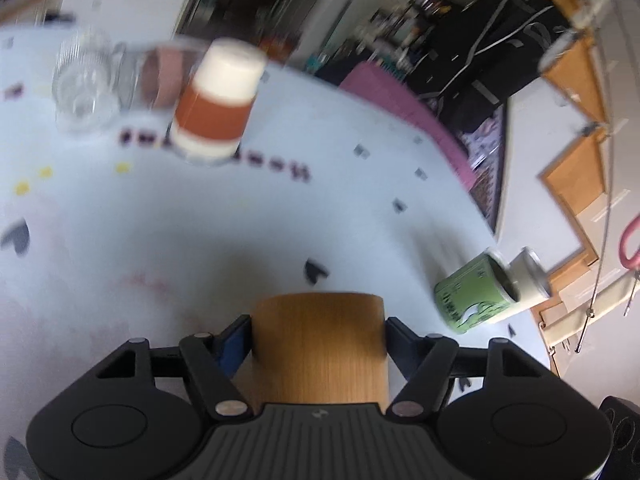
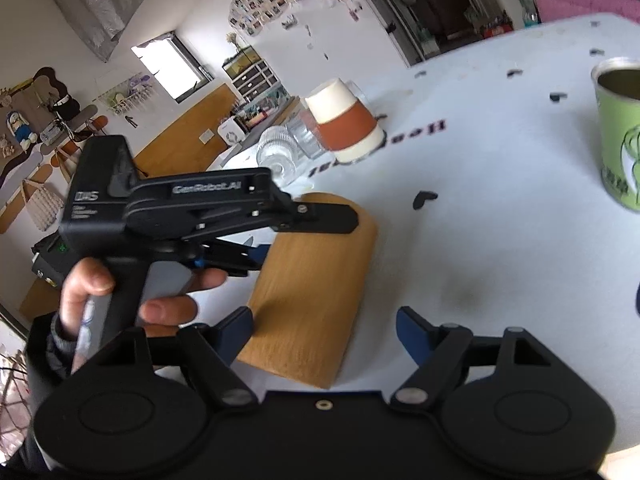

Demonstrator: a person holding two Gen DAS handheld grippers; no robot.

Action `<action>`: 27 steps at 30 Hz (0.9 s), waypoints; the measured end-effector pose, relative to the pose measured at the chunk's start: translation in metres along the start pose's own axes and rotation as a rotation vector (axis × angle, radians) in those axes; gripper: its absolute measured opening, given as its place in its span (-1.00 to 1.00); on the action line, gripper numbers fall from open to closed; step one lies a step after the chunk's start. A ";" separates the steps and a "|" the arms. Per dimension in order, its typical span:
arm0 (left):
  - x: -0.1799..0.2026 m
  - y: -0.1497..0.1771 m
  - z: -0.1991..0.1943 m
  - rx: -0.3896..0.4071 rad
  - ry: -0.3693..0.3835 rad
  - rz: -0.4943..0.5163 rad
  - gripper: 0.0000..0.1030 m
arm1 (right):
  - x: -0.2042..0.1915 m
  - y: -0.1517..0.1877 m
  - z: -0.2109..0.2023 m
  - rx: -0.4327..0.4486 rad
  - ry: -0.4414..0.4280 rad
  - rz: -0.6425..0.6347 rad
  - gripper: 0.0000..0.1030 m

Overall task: Flip cup upright
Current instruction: 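Grasp the bamboo cup's base with the left gripper while the right gripper releases it, then rotate the bamboo cup upright with the left gripper and lower it beside the green tin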

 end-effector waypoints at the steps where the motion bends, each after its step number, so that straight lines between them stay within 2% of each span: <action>1: 0.006 0.000 -0.006 0.023 0.002 0.025 0.39 | -0.003 0.001 -0.003 0.030 0.011 -0.031 0.55; 6: 0.039 0.006 -0.022 0.085 -0.005 0.168 0.38 | -0.020 0.012 -0.015 0.222 0.104 -0.252 0.55; 12: 0.072 0.021 -0.020 0.128 -0.104 0.348 0.38 | -0.028 0.024 -0.012 0.349 0.183 -0.394 0.56; 15: 0.088 0.035 -0.018 0.137 -0.147 0.451 0.38 | -0.033 0.033 -0.011 0.398 0.251 -0.476 0.55; 18: 0.098 0.046 -0.010 0.123 -0.166 0.528 0.38 | -0.027 0.037 -0.003 0.384 0.291 -0.465 0.47; 20: 0.104 0.048 -0.005 0.133 -0.172 0.574 0.38 | -0.018 0.035 0.005 0.369 0.306 -0.432 0.33; 23: 0.111 0.045 0.007 0.133 -0.179 0.595 0.38 | -0.008 0.029 0.008 0.382 0.310 -0.395 0.32; 27: 0.119 0.032 0.030 0.134 -0.139 0.591 0.38 | 0.006 0.020 0.010 0.411 0.374 -0.377 0.31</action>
Point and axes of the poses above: each gripper's, at about its wrist camera, not at the fingertips, and z roughly the way its jaws point, x to its right, y to its underside, the point moved 2 cm from there along z, roughly the way its jaws point, and after that the axes turned 11 degrees about y, right-handed, at the moved point
